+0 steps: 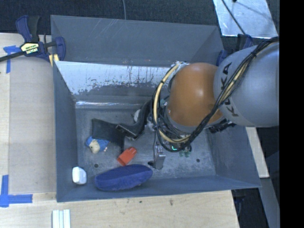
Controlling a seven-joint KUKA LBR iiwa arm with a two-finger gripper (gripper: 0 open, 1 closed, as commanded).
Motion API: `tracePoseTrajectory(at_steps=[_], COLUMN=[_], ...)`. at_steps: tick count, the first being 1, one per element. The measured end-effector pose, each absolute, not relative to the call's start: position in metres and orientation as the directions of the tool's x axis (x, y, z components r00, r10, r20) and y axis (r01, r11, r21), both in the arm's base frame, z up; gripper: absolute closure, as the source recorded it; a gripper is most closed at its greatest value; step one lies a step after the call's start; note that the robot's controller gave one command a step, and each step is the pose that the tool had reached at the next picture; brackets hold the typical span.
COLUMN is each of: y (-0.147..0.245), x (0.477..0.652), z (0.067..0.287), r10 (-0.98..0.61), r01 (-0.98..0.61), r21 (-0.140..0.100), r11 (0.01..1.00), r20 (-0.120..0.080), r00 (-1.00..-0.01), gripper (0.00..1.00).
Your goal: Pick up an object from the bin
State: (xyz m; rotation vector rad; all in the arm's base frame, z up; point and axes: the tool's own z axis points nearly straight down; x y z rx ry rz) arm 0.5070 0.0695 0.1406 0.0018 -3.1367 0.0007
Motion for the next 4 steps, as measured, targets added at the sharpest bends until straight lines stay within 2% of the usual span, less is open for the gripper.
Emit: tracePoseTrajectory(at_steps=[1,2,3,4], y=[0.136,0.133,0.22,0.236], x=[0.522,0.562,0.528,0.535], z=[0.07,0.101,0.101,0.069], r10=[-0.29,-0.569,-0.611,-0.303], r01=[-0.29,-0.569,-0.611,-0.303], r21=[0.001,-0.002,0.004,0.0], r11=[0.957,0.823,0.791,0.953], r20=[-0.006,-0.007,-0.004,0.0], r00=[-0.957,-0.823,-0.791,-0.953], gripper=[0.0,0.0,0.0,0.0])
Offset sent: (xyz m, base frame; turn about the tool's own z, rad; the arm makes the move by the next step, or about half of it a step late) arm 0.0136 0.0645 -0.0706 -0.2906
